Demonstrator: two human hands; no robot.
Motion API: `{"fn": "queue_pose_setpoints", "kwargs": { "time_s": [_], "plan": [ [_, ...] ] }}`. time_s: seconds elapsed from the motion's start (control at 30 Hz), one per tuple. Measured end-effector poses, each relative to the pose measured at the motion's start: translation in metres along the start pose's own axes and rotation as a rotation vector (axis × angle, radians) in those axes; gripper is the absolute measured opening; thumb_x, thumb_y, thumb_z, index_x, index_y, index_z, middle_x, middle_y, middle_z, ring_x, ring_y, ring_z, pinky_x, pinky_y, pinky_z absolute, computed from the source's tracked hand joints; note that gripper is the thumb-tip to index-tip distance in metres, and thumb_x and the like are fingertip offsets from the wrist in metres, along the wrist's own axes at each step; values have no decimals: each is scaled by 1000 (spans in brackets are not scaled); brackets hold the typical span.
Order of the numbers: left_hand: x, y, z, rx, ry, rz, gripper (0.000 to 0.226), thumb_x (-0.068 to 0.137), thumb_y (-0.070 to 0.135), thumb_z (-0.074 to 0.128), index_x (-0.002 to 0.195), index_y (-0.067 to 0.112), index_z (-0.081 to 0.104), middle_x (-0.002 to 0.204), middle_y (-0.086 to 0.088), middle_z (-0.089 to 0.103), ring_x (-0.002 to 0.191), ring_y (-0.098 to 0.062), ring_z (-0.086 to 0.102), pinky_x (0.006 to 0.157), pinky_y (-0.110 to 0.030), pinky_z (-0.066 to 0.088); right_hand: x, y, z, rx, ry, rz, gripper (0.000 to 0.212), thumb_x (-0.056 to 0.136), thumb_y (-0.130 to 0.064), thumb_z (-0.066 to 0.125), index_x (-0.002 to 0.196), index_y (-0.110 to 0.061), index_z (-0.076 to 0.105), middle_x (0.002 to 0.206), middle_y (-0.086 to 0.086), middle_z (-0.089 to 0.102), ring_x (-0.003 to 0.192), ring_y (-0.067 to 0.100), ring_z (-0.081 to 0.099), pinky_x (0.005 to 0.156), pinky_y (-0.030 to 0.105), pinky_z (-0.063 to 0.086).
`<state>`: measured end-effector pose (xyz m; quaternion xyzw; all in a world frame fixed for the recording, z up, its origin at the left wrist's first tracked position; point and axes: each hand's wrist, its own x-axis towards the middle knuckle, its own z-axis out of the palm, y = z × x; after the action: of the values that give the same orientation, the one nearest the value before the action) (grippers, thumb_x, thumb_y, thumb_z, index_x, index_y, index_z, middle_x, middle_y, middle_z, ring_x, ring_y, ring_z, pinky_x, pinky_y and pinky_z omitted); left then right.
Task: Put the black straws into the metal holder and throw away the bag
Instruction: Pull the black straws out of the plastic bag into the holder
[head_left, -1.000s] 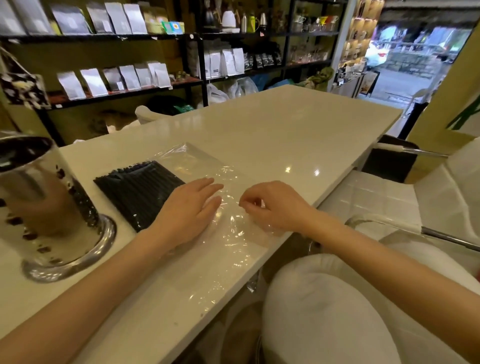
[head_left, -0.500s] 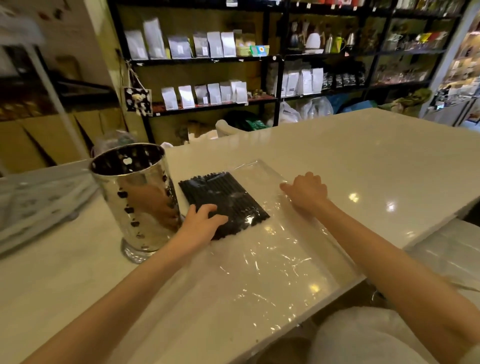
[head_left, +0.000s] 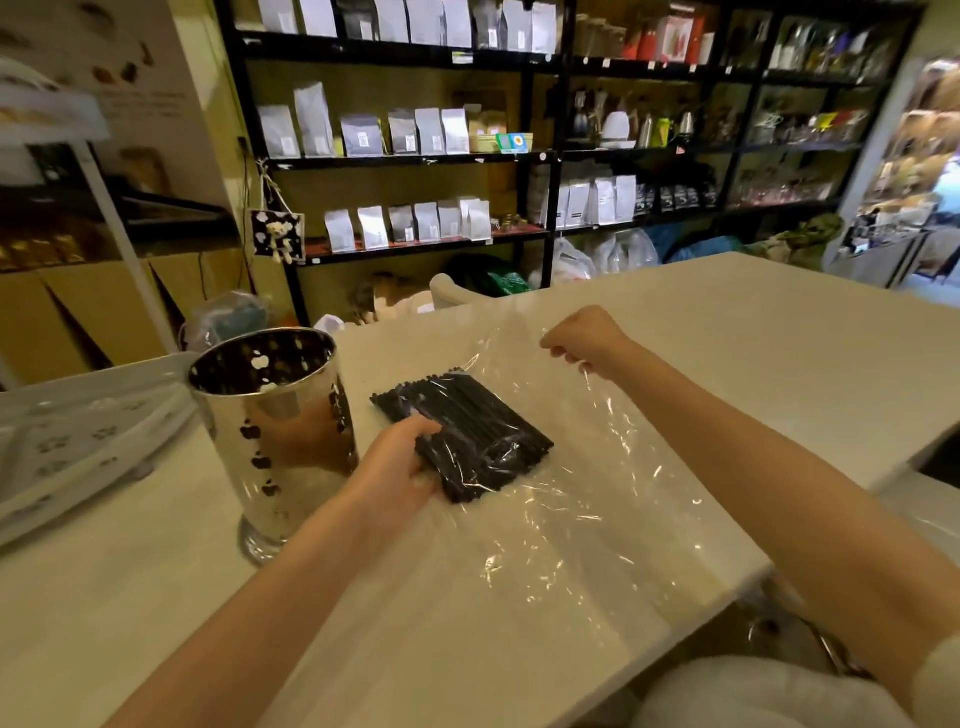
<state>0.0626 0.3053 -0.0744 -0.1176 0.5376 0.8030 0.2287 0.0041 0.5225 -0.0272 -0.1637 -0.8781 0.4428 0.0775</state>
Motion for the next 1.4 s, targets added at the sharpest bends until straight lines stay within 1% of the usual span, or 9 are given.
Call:
{"fn": "queue_pose_setpoints", "kwargs": {
  "time_s": [0.13, 0.3, 0.47, 0.6, 0.73, 0.9, 1.07, 1.2, 1.4],
  "plan": [
    [2, 11, 5, -213, -59, -92, 9, 83, 15, 48, 79, 6, 50, 72, -12, 63, 81, -24, 59, 87, -40, 43, -16, -56, -10, -49, 11, -302, 13, 85, -12, 61, 89, -1, 68, 62, 1, 54, 50, 7, 44, 37, 11, 37],
    [19, 20, 6, -429, -98, -205, 52, 80, 23, 53, 126, 11, 33, 103, -20, 57, 93, -38, 58, 67, -53, 45, -26, -111, -24, 5, 28, -508, 21, 85, -12, 60, 90, 6, 68, 74, 12, 60, 58, 12, 51, 48, 15, 43],
    [22, 18, 14, -421, -124, -203, 59, 72, 40, 55, 121, 8, 50, 103, -11, 61, 91, -25, 55, 72, -33, 42, -24, -141, -31, -4, 36, -604, 16, 85, -15, 61, 85, -2, 70, 65, -1, 63, 71, 20, 58, 64, 27, 53],
    [21, 17, 22, -463, -192, -139, 64, 62, 41, 63, 117, 9, 55, 117, -13, 63, 107, -27, 55, 83, -36, 42, -26, -161, -42, -50, -6, -641, 13, 84, -14, 63, 84, -4, 71, 72, 5, 68, 70, 21, 59, 73, 37, 56],
    [8, 30, 38, -595, -321, -20, 58, 64, 32, 67, 112, 3, 57, 118, -16, 62, 109, -30, 57, 90, -37, 45, -34, -190, -65, 181, 63, -693, 11, 83, -16, 65, 72, -17, 68, 62, -5, 64, 57, 13, 51, 49, 15, 44],
    [-15, 61, 49, -777, -379, 125, 47, 61, 32, 69, 99, 6, 66, 109, -14, 66, 91, -26, 61, 81, -31, 47, -32, -221, -72, 370, 43, -724, 7, 83, -15, 66, 77, -12, 68, 75, 9, 63, 73, 25, 54, 65, 30, 45],
    [-35, 105, 37, -775, -440, 280, 54, 62, 32, 69, 109, 8, 61, 125, -16, 58, 106, -26, 56, 88, -35, 47, -27, -245, -60, 552, 82, -778, 14, 85, -14, 62, 71, -15, 65, 66, 0, 61, 40, 1, 48, 48, 19, 41],
    [-48, 150, 15, -696, -397, 384, 42, 65, 21, 65, 104, 7, 58, 112, -18, 62, 109, -27, 58, 97, -43, 45, -16, -257, -53, 656, 107, -725, 11, 88, -16, 58, 78, -15, 63, 67, 0, 61, 35, 2, 41, 39, 17, 36],
    [-33, 207, -39, -301, -236, 408, 45, 65, 19, 65, 109, 8, 58, 88, -12, 70, 79, -21, 67, 74, -33, 55, 4, -260, -28, 612, 79, -647, 14, 93, -13, 48, 79, -11, 53, 48, -4, 61, 27, 6, 33, 31, 12, 27]
  ]
}}
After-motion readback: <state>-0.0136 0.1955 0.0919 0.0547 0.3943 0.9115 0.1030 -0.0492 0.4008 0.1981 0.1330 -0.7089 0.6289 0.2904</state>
